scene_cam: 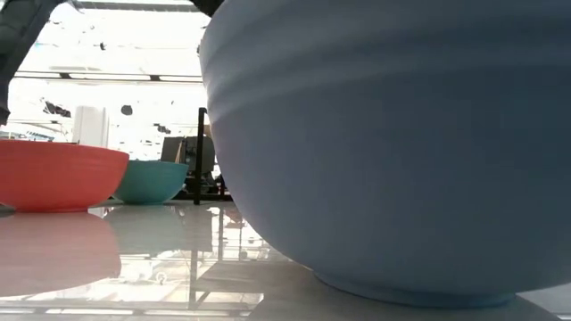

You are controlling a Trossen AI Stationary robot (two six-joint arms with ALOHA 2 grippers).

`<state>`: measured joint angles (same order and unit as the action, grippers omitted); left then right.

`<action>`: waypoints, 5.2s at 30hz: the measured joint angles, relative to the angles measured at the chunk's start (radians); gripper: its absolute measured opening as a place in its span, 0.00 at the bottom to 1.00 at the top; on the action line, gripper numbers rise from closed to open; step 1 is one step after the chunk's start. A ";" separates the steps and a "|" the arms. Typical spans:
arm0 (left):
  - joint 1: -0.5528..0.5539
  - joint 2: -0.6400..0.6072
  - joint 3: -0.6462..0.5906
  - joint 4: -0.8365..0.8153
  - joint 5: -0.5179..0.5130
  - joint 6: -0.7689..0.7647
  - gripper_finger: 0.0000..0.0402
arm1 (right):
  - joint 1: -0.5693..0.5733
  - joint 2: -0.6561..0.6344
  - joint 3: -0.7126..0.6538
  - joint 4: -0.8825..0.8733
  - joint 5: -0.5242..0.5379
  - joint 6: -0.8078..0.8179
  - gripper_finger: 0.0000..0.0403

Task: Place and stack bowls onto a shelf
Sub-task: Stack the pink bowl on top of the light blue bowl on the shelf, then stack the light green bowl on top of the pink bowl on the shelf

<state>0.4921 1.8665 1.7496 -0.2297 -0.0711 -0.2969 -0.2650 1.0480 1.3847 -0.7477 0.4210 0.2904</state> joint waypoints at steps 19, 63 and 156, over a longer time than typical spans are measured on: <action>0.017 0.317 0.534 -0.459 0.155 0.180 0.00 | -0.007 -0.003 0.000 -0.190 0.026 0.224 0.51; -0.019 0.166 0.535 -0.433 0.131 0.270 0.40 | 0.056 -0.003 -0.184 -0.391 -0.020 0.421 0.51; -0.202 -0.622 -0.740 0.211 -0.022 0.160 0.40 | 0.001 0.226 -0.071 -0.051 -0.206 0.047 0.06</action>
<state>0.2897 1.2442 1.0096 -0.0192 -0.0935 -0.1369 -0.2644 1.2740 1.3136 -0.7992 0.2153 0.3376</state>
